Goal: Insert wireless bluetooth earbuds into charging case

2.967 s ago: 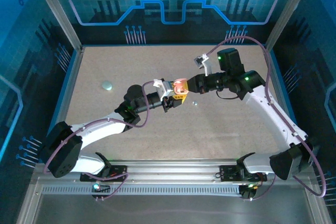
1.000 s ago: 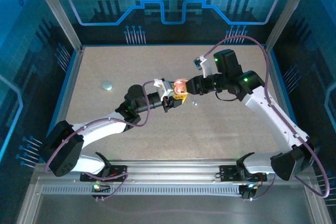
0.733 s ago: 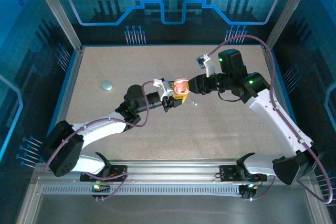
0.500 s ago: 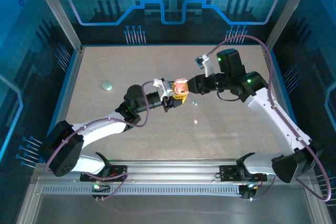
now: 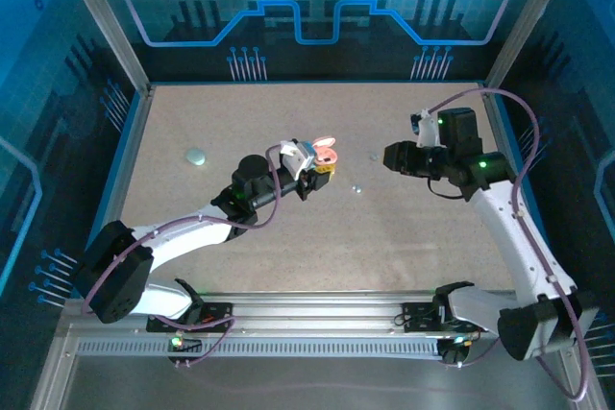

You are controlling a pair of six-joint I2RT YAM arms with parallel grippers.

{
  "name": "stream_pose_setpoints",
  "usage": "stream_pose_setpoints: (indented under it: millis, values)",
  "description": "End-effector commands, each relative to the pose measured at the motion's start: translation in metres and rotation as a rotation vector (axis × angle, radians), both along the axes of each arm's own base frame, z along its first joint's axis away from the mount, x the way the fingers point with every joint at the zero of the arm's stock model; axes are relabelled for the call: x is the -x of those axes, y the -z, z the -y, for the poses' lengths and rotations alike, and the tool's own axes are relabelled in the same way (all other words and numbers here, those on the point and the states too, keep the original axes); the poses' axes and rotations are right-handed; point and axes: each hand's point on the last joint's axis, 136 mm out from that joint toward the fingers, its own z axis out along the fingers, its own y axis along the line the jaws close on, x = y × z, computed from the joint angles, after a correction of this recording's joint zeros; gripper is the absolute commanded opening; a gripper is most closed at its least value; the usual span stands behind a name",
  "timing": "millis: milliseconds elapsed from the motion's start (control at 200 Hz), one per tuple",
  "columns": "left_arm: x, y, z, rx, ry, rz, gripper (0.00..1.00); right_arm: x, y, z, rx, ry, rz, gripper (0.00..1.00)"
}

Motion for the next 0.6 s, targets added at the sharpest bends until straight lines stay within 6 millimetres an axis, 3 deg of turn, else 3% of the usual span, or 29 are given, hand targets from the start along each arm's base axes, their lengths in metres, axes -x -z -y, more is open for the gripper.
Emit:
stream_pose_setpoints:
  millis: [0, 230, 445, 595]
  values:
    - [-0.006, -0.012, -0.015, -0.012, -0.1, 0.052, 0.31, -0.004, 0.032, -0.004, -0.01, -0.009, -0.116, 0.34]
    - [-0.003, -0.028, -0.035, -0.024, -0.17, 0.096, 0.31, -0.045, 0.089, -0.04, 0.082, -0.107, -0.218, 0.34]
    - [0.005, -0.041, -0.044, -0.021, -0.179, 0.126, 0.31, -0.097, 0.159, -0.051, 0.284, -0.106, -0.343, 0.33]
    - [0.009, -0.041, -0.051, -0.02, -0.191, 0.129, 0.31, -0.121, 0.177, -0.06, 0.371, -0.163, -0.337, 0.35]
